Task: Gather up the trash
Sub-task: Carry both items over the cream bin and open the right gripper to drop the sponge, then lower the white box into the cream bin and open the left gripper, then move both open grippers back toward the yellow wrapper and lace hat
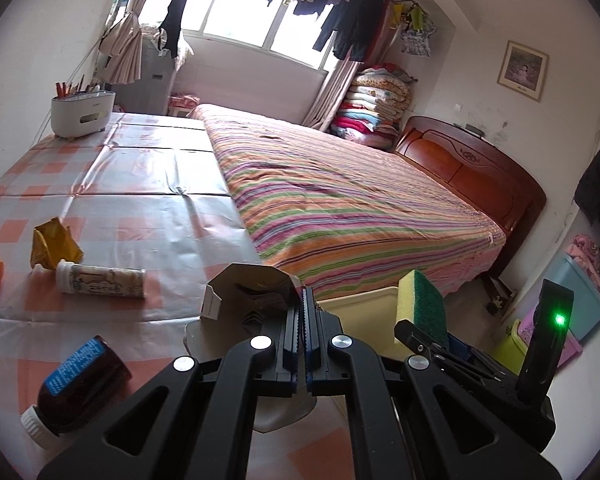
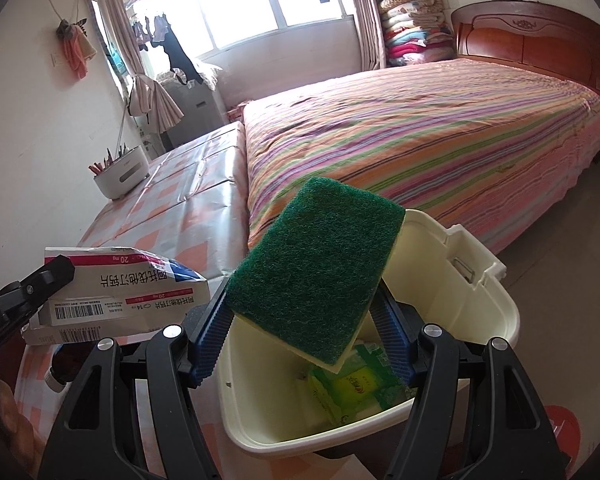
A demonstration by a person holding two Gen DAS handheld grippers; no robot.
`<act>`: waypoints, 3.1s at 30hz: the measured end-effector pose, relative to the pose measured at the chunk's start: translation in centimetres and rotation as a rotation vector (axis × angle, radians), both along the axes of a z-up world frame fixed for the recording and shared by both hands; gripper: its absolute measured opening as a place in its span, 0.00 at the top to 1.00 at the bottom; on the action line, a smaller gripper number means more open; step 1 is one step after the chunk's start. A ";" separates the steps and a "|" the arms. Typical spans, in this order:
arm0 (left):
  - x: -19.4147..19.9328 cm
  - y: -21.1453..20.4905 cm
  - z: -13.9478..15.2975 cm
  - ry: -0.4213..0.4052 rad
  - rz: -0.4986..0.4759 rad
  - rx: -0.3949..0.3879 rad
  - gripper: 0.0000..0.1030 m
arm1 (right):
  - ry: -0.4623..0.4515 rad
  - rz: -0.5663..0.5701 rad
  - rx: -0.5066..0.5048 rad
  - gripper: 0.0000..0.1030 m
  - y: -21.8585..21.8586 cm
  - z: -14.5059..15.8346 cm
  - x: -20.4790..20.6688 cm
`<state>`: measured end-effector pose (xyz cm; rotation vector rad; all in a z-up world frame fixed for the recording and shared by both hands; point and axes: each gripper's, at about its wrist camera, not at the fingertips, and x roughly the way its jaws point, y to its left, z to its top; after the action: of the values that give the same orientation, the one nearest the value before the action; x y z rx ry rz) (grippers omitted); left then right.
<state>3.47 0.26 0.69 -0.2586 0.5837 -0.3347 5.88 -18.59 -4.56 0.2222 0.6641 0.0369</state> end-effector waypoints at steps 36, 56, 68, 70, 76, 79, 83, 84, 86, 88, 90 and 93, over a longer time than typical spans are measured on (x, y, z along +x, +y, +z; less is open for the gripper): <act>1.6 -6.2 -1.6 0.055 -0.134 0.030 0.98 | -0.144 -0.162 0.163 0.13 -6.2 2.2 -2.5; 2.1 -8.9 -2.8 0.118 -0.187 0.063 0.96 | -0.189 -0.192 0.178 0.13 -6.9 2.6 -3.3; 1.8 -6.8 -2.3 0.110 -0.139 0.034 0.33 | -0.199 -0.153 0.180 0.13 -5.9 2.7 -2.9; 0.9 -5.5 -1.9 0.047 -0.086 -0.005 0.19 | -0.200 -0.131 0.181 0.13 -5.3 2.8 -2.8; -0.1 -1.6 -1.0 0.005 -0.002 -0.074 0.15 | -0.206 -0.077 0.169 0.08 -3.5 2.9 -2.3; -0.5 0.8 -1.0 -0.013 0.060 -0.087 0.15 | -0.201 -0.045 0.171 0.06 -2.2 2.8 -1.8; -1.7 4.6 -0.8 -0.063 0.153 -0.111 0.15 | -0.184 0.016 0.168 0.06 0.1 2.5 -1.1; -1.9 5.4 -0.7 -0.067 0.174 -0.109 0.15 | -0.181 0.034 0.170 0.06 0.8 2.4 -0.9; -2.0 7.1 -0.7 -0.053 0.196 -0.122 0.14 | -0.160 0.078 0.164 0.06 2.5 2.1 -0.5; -2.0 9.0 -0.9 -0.015 0.208 -0.156 0.14 | -0.144 0.115 0.156 0.06 4.2 1.7 -0.3; -2.1 10.9 -1.4 0.023 0.233 -0.196 0.14 | -0.130 0.158 0.140 0.06 6.1 1.4 0.0; -2.6 13.7 -1.6 0.048 0.296 -0.187 0.14 | -0.118 0.213 0.136 0.06 8.4 1.1 0.2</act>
<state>0.90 13.91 -0.95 -0.5276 0.5532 -0.0964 6.08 -10.20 -3.46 0.2770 0.5658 0.2977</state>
